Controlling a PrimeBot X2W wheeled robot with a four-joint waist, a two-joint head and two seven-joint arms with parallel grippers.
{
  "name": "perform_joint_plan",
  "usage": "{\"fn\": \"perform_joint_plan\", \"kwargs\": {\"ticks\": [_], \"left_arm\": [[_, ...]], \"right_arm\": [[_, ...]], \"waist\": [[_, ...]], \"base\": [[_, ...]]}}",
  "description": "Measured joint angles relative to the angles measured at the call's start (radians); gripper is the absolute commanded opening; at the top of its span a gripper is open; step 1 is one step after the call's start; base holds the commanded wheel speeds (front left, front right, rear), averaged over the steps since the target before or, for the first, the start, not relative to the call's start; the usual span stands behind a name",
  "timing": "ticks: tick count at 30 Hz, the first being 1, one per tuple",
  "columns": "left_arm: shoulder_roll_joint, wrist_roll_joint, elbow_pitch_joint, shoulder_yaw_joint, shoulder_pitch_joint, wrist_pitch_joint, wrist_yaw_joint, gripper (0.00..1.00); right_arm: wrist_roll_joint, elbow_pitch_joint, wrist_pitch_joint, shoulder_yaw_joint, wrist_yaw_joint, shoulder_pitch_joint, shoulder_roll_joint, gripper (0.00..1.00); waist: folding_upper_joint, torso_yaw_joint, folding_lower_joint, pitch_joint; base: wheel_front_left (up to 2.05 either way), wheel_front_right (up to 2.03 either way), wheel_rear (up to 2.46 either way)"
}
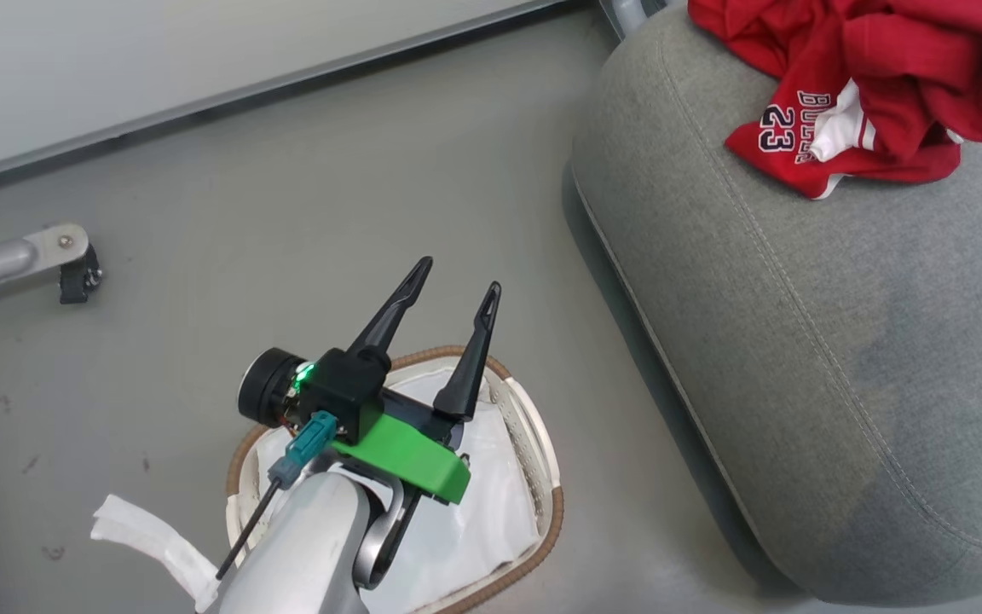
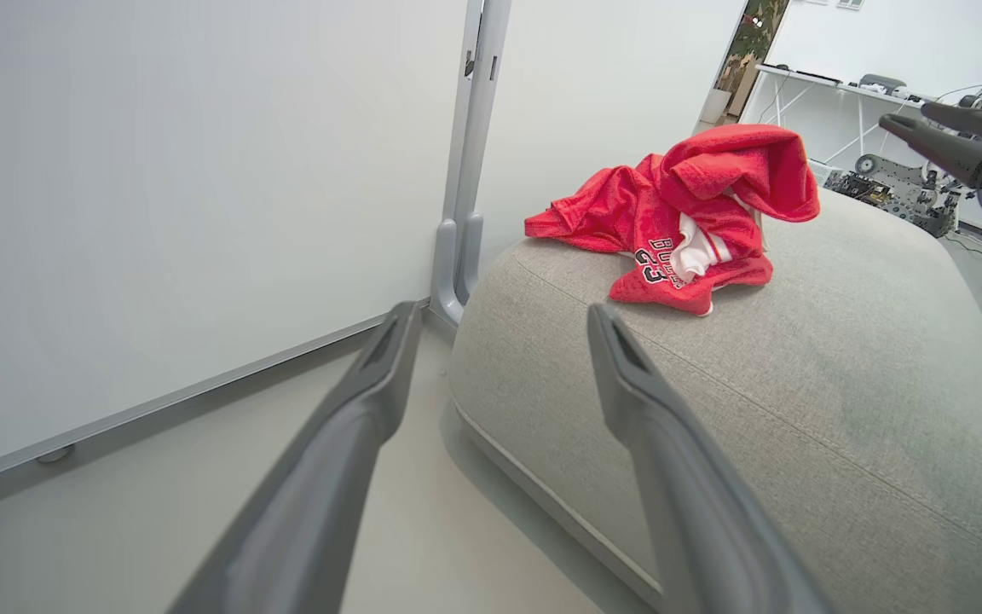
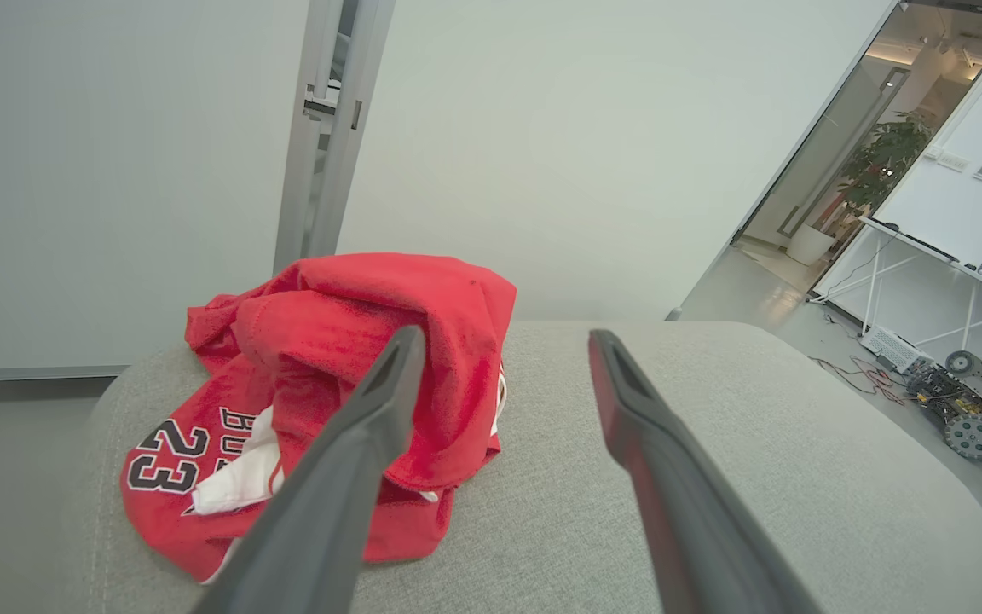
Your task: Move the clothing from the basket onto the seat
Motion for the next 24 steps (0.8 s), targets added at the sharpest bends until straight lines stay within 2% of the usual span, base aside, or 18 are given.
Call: {"fn": "perform_joint_plan", "kwargs": {"ticks": [6, 13, 18, 24], "left_arm": [[-0.003, -0.003, -0.015, 0.077, 0.063, 0.0, 0.015, 1.0], [-0.003, 0.012, -0.028, 0.179, 0.134, 0.0, 0.046, 1.0], [-0.004, 0.028, -0.022, 0.261, 0.186, 0.0, 0.068, 1.0], [-0.004, 0.018, -0.022, 0.338, 0.257, 0.0, 0.088, 1.0]], "right_arm": [[0.011, -0.01, 0.0, 0.074, 0.0, -0.003, 0.012, 1.0], [0.049, -0.054, 0.0, 0.146, 0.0, 0.052, 0.119, 1.0], [0.092, -0.088, 0.0, 0.188, 0.0, 0.121, 0.171, 1.0], [0.195, -0.108, 0.0, 0.247, 0.0, 0.215, 0.186, 1.0]], "waist": [[0.0, 0.038, 0.0, -0.082], [0.0, 0.114, 0.0, -0.14], [-0.0001, 0.166, -0.0001, -0.174], [0.0, 0.214, -0.0001, -0.206]], "base": [[0.0, 0.0, 0.0], [0.0, 0.0, 0.0], [0.0, 0.0, 0.0], [0.0, 0.0, 0.0]]}}
